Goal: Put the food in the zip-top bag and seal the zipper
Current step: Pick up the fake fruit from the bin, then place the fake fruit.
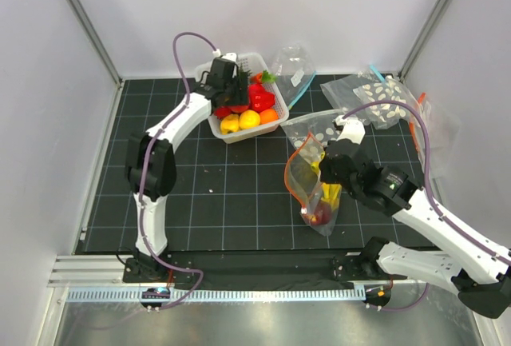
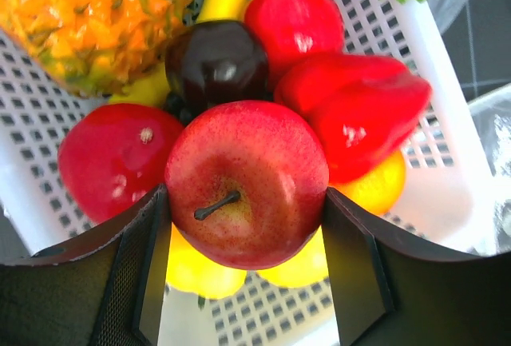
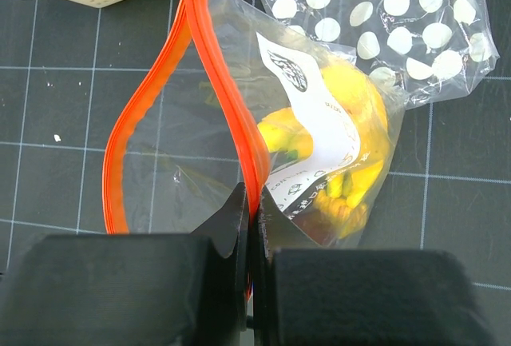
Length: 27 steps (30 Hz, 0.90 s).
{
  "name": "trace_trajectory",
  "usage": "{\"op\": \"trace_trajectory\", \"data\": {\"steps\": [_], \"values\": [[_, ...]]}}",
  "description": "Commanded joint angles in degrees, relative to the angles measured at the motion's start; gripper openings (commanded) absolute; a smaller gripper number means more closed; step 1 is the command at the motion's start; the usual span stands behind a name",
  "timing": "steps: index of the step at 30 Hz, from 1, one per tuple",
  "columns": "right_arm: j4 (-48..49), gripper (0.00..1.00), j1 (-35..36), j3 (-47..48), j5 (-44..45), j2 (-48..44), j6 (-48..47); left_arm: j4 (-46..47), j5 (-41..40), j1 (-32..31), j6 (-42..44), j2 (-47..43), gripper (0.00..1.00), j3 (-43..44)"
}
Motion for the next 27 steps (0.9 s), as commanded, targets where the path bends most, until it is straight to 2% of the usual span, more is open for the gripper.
{"op": "trace_trajectory", "data": {"steps": [1,4,10,12,16,21,27], "values": [[2.3,0.01,-0.1,-0.2,0.2,-1.7,-0.7,2.7,2.2,0.3,-1.5,-9.3,0.41,-2.3],[2.1,0.01,-0.2,-0.1,-0.4,-1.9,-1.1,3.1,4.3,0.1,-2.7,-13.9,0.39,-6.1],[2.4,0.01,-0.2,-0.2,-1.6,-1.9,-1.1,3.5,17.2,-0.4,-6.2,-25.6,0.35,-13.8],[2.7,0.01,-0.2,-0.3,-1.7,-1.9,-0.9,3.6,19.6,-2.4,-7.3,-29.4,0.33,-17.0],[3.5,0.01,-0.2,-0.5,-2.9,-1.5,-0.2,5.9,18.7,-7.9,-8.9,-36.9,0.33,-24.6],[4.3,0.01,-0.1,-1.3,-3.9,-1.3,0.5,6.7,17.0,-16.5,-9.7,-45.6,0.31,-29.2],[3.5,0.01,-0.1,-0.7,-3.4,-1.6,0.7,7.0,12.4,-26.6,-11.0,-51.2,0.31,-34.2]]}}
